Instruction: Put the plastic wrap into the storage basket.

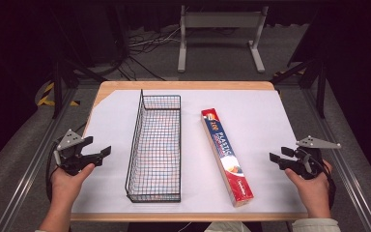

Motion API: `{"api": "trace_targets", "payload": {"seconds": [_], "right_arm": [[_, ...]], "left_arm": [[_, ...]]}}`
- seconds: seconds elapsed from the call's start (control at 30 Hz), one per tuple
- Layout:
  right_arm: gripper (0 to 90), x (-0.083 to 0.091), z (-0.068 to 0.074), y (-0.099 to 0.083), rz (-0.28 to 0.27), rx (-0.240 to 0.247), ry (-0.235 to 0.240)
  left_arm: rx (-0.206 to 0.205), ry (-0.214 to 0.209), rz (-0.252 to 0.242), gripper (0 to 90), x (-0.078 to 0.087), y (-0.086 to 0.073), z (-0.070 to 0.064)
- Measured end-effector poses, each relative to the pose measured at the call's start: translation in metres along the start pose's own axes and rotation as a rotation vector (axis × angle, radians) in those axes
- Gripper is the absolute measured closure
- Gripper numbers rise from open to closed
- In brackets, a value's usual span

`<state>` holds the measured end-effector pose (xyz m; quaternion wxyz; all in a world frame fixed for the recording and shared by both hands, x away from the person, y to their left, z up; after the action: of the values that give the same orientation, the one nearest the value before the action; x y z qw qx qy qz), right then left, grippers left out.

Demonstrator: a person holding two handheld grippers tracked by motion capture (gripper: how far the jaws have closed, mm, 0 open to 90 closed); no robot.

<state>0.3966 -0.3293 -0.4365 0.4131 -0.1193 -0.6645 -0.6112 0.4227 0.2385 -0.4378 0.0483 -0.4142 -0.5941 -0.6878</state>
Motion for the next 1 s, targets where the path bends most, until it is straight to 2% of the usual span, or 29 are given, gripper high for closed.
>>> {"api": "trace_targets", "payload": {"seconds": [0.1,0.13,0.2,0.3,0.33,0.4,0.47,0.5,0.57,0.6,0.7,0.77,0.87,1.0], "right_arm": [[46.3,0.002,0.0,0.003,-0.015,-0.016,0.027],[46.4,0.002,-0.002,0.003,-0.032,0.006,0.01],[45.4,0.002,-0.003,0.003,-0.05,0.016,-0.023],[42.5,0.001,0.007,0.005,-0.055,-0.023,0.039],[40.9,0.0,0.008,0.006,-0.058,-0.036,0.044],[40.2,-0.002,0.013,0.011,-0.095,-0.022,0.037],[40.5,-0.002,0.015,0.013,-0.095,-0.02,0.048],[37.9,-0.006,0.024,0.017,-0.061,-0.028,0.076],[37.8,-0.005,0.027,0.023,-0.042,-0.012,0.056],[37.8,-0.005,0.027,0.023,-0.042,-0.012,0.056],[34.1,-0.003,0.042,0.041,-0.056,0.016,0.085],[33.8,-0.004,0.049,0.048,-0.075,0.044,0.079],[35.3,-0.006,0.056,0.053,-0.064,0.05,0.086],[34.1,-0.012,0.072,0.06,-0.044,0.062,0.103]], "left_arm": [[-0.002,-0.004,0.001,21.1,0.002,0.0,-0.002],[0.0,-0.002,0.002,21.1,0.002,0.0,-0.002],[0.004,0.001,0.007,21.1,0.003,-0.001,-0.001],[0.006,0.003,0.013,21.0,0.004,-0.003,-0.001],[0.011,0.004,0.019,20.9,0.004,-0.004,-0.001],[0.001,0.015,0.025,20.7,0.006,-0.005,0.0],[-0.005,0.023,0.027,20.7,0.007,-0.005,0.0],[0.003,0.023,0.021,20.7,0.009,-0.005,0.0],[0.003,0.025,0.019,20.7,0.01,-0.005,0.0],[0.003,0.023,0.019,20.7,0.01,-0.005,-0.002],[-0.009,0.025,0.023,20.7,0.01,-0.005,-0.003],[-0.009,0.026,0.026,20.7,0.01,-0.006,-0.003],[-0.008,0.028,0.026,20.7,0.01,-0.006,-0.003],[0.001,0.028,0.024,20.6,0.011,-0.006,-0.002]]}}
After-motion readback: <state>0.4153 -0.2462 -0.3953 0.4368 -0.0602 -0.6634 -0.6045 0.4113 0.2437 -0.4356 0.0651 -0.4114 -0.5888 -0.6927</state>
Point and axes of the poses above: each handheld gripper's, and its own axes: x roughly backward along the jaws, y roughly out of its top, z roughly to its left, the point moved 9 cm from there along -x, roughly forward along the jaws, and after that the axes turned 6 degrees about z, right-handed, at the moved point
